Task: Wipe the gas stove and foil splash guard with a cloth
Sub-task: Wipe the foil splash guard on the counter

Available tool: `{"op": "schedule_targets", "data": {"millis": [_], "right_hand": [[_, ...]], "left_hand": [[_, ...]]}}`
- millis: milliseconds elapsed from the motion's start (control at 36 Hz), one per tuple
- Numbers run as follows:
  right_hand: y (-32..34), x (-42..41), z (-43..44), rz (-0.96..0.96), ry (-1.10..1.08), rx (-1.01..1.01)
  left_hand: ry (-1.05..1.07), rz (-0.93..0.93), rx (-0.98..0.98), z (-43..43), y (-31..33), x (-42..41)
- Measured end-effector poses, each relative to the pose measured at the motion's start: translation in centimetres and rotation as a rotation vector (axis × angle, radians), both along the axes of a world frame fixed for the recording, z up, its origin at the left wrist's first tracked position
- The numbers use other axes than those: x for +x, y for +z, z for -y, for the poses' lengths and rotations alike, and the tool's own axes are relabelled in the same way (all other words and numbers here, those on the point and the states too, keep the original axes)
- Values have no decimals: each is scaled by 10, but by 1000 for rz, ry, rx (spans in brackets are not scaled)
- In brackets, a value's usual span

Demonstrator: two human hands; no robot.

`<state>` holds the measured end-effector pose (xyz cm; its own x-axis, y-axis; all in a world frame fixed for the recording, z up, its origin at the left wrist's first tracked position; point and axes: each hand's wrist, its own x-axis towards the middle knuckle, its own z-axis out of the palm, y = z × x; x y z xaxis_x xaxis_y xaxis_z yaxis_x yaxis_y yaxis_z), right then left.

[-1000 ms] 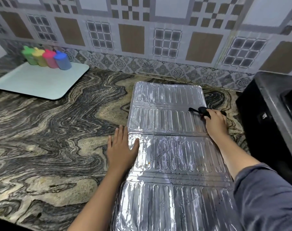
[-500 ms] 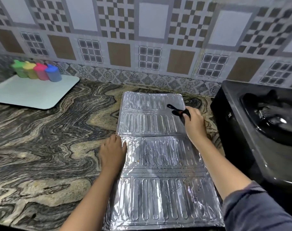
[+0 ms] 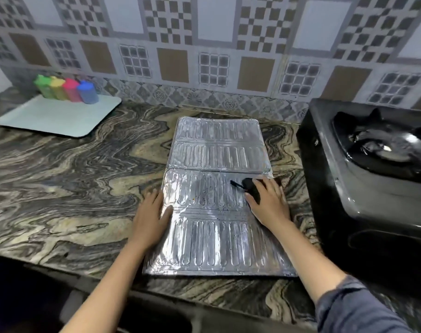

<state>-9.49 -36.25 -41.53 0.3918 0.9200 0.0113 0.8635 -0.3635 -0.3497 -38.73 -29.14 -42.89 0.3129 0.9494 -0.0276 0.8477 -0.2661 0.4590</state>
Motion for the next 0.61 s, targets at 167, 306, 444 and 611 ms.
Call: {"op": "schedule_targets", "data": {"millis": [167,306,444,611], "right_hand": [[-10,1,-4,28,44,-7],[-15,-6,-12,-13,-89,65],[-20,-19,-25,-37,-215,102],[-19,-44,-41,-89,-233,103]], "left_hand": [[-32,-108,-12,29,-13,-18],[-12,-190,47,35,-15,-13],[-7,-168,56,38,-15,-13],[-5,-153,51,37,-16,-14]]}}
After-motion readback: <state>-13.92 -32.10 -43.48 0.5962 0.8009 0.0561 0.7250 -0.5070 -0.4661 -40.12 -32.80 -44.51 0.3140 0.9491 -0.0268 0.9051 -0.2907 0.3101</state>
